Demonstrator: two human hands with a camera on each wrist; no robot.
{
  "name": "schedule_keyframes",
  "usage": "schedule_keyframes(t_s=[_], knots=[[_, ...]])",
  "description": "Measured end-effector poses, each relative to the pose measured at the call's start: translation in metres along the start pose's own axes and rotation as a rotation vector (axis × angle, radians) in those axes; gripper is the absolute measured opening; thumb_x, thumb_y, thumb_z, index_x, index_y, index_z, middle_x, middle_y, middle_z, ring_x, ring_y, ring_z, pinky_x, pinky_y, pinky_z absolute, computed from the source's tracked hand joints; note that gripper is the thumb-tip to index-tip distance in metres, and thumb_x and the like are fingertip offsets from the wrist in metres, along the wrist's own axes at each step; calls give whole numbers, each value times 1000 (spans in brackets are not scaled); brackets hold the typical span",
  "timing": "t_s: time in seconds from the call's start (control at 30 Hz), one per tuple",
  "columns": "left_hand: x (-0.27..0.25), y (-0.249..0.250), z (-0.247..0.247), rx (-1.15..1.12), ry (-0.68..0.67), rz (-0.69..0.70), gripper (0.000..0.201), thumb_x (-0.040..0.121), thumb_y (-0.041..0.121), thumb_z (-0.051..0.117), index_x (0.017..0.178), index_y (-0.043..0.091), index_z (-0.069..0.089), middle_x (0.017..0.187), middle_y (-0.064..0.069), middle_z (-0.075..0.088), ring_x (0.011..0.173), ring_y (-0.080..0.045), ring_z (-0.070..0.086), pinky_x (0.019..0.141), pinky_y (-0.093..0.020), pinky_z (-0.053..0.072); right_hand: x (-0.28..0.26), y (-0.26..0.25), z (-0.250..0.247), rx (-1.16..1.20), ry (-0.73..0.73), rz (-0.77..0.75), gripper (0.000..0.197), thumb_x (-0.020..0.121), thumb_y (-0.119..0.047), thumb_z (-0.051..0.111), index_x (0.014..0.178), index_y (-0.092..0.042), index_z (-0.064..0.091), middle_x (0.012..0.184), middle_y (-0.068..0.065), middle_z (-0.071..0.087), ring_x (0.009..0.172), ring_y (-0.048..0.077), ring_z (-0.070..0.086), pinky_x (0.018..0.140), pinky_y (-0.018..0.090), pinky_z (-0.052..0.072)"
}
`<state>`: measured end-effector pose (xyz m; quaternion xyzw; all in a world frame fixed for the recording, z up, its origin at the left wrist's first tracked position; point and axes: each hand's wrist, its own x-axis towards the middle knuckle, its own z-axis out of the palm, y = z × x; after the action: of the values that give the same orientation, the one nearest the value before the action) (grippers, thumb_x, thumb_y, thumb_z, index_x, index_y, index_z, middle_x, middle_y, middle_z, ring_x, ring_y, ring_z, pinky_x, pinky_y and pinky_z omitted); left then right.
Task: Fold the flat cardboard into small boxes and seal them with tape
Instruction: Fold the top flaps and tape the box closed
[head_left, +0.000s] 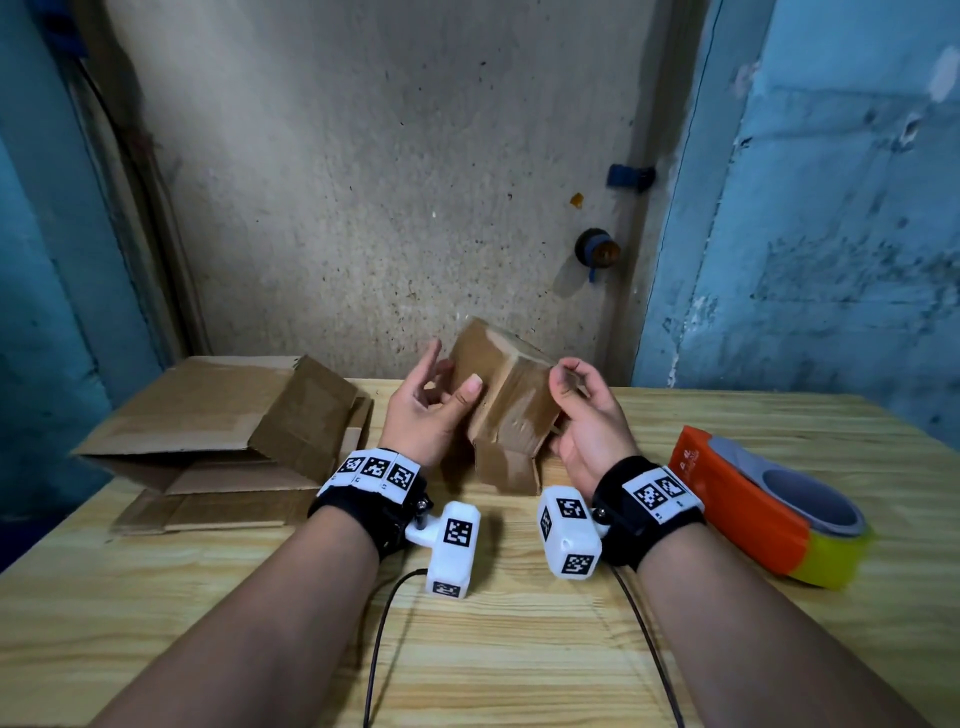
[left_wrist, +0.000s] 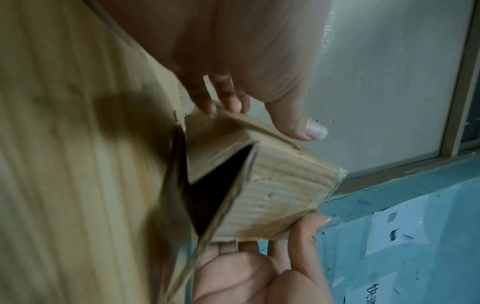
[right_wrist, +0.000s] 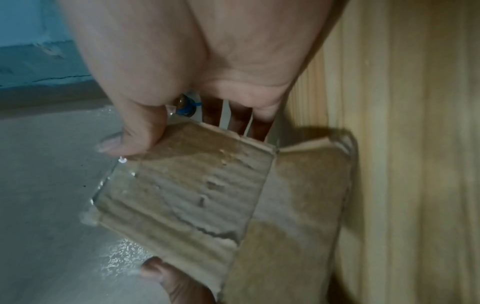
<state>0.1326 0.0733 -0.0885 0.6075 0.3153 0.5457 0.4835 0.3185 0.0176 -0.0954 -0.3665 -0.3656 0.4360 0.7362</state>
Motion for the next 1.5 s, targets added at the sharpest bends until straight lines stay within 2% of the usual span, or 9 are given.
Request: schedule_keyframes(t_s=[0.17,0.4,0.63,0.77,0.87,1.07,1.2,1.37,1.5], knots=[[0,-1,1,-25,38,-44,114,78,39,82,163,17,10,165,-3,26,137,-1,32,106,-15,30,-3,-4,7,48,46,31,37,84,-40,72,118,-25,65,130,9,72,115,24,70,88,49,60],[3,-5,-3,-119,140,-154,140,65,68,78,160,29,-17,170,-2,-4,156,-20,8,124,-41,13,-3,-8,6,184,140,80,55,89,-48,67,134,-17,62,130,14,72,121,35,69,98,60,56],[10,-13,-2,-283,183,-129,121,64,85,69,159,26,22,151,11,41,137,-8,42,116,-31,28,2,-7,2,264,227,188,64,92,-63,61,132,-14,64,124,13,72,103,28,72,65,32,62],[19,-15,2,-412,228,-166,55,94,51,63,132,12,55,98,9,74,96,-18,73,90,-31,50,7,-2,1,189,208,227,51,103,-60,47,118,-14,63,104,17,70,86,28,69,56,28,58],[24,-17,2,-418,202,-180,30,101,39,53,115,16,66,103,-1,71,100,-21,66,92,-34,49,11,5,-2,135,255,248,45,108,-51,46,107,-8,62,99,21,69,79,28,70,64,33,59],[19,-13,1,-381,96,-158,77,74,77,65,126,20,67,115,6,73,103,-13,66,81,-31,52,18,14,-5,-147,409,184,15,110,-21,47,123,-19,55,124,15,66,111,33,66,95,50,58],[17,-12,0,-299,43,-207,116,57,93,62,146,20,53,141,5,61,130,-13,55,106,-43,46,17,18,-10,-355,460,56,40,98,3,45,106,-31,65,111,0,74,109,28,69,104,49,55],[13,-11,0,-235,74,-243,114,54,97,54,140,22,59,134,5,66,122,-13,62,107,-46,49,16,17,-5,-199,371,164,11,100,-35,59,99,-44,66,129,-3,71,83,8,55,68,27,41],[18,-24,-5,-134,133,-337,105,47,104,53,114,26,74,118,3,74,113,-18,68,105,-45,50,22,14,-6,-347,360,232,24,102,-44,54,105,-28,71,92,2,73,72,14,56,64,30,44]])
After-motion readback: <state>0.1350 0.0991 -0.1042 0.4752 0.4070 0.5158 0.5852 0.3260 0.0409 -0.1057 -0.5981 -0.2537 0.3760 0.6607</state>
